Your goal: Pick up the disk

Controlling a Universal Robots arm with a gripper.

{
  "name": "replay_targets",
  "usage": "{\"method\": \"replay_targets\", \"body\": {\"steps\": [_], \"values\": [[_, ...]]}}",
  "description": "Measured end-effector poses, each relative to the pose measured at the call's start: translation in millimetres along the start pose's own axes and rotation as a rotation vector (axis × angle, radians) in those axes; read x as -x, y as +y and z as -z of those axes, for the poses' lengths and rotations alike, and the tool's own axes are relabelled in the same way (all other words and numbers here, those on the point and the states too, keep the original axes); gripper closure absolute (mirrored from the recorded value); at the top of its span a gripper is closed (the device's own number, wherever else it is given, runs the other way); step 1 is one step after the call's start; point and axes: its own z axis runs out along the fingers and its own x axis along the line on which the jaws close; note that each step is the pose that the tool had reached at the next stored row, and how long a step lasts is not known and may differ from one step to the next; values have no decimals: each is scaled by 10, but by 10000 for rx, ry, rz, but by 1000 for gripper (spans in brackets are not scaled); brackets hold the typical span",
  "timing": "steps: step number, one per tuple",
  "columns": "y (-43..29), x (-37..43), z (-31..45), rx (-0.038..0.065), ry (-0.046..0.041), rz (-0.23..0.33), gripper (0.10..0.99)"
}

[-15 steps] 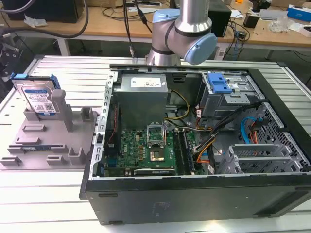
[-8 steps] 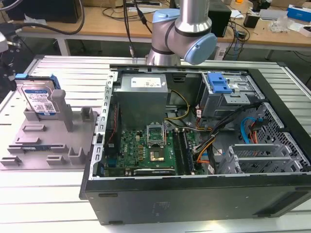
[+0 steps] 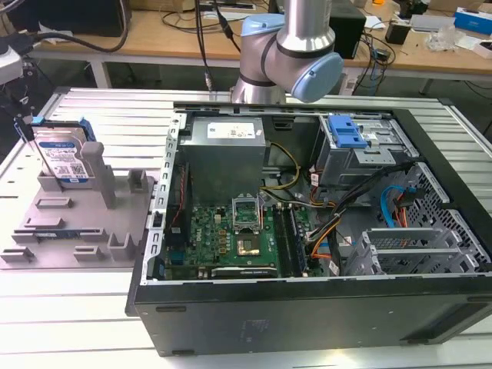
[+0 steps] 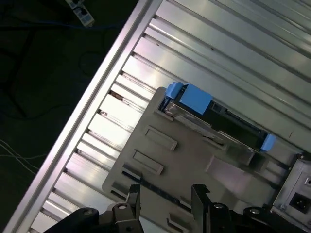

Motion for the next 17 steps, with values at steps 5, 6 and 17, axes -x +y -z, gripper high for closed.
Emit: {"method": "replay_targets", "body": {"steps": [5,6,17], "values": [[-1,0,-1,-5,40,1039,545],[-1,0,-1,-5,48,1252,545],[0,0,-3,-29,140,4427,545]]}}
